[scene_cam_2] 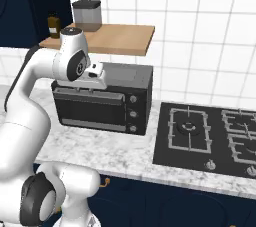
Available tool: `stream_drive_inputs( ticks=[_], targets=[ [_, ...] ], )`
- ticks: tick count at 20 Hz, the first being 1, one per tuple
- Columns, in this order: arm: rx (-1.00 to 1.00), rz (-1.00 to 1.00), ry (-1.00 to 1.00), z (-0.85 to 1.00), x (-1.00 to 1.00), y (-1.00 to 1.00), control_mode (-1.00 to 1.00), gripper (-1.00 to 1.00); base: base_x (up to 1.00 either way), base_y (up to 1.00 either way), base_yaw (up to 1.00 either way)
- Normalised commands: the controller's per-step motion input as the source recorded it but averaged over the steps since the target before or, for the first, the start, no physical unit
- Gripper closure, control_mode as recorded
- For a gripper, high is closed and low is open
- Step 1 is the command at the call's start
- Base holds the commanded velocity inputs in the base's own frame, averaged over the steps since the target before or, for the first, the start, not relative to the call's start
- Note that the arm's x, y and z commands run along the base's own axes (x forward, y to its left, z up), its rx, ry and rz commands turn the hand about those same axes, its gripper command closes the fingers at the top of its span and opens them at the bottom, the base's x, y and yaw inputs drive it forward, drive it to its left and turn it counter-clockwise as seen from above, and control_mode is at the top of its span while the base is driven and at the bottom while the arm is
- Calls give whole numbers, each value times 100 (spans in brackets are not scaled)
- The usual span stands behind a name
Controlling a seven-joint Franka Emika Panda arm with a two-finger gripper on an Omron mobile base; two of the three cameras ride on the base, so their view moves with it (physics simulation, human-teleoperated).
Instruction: Take a straw from the drawer in front and place it inside the glass cup on the dining counter.
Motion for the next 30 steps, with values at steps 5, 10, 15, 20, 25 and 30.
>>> stream_drive_inputs(
  ticks=[5,10,15,20,25,30],
  targets=[
    [0,0,0,0,0,0,100,-100,-40,0,0],
    [0,0,0,0,0,0,100,-100,-72,-31,3],
    [0,0,0,0,0,0,100,-100,-3,-76,47],
    [0,0,0,0,0,0,100,-100,0,-64,66],
    [0,0,0,0,0,0,100,-100,0,-61,67],
    [0,0,0,0,0,0,100,-100,-14,-72,62]
  ],
)
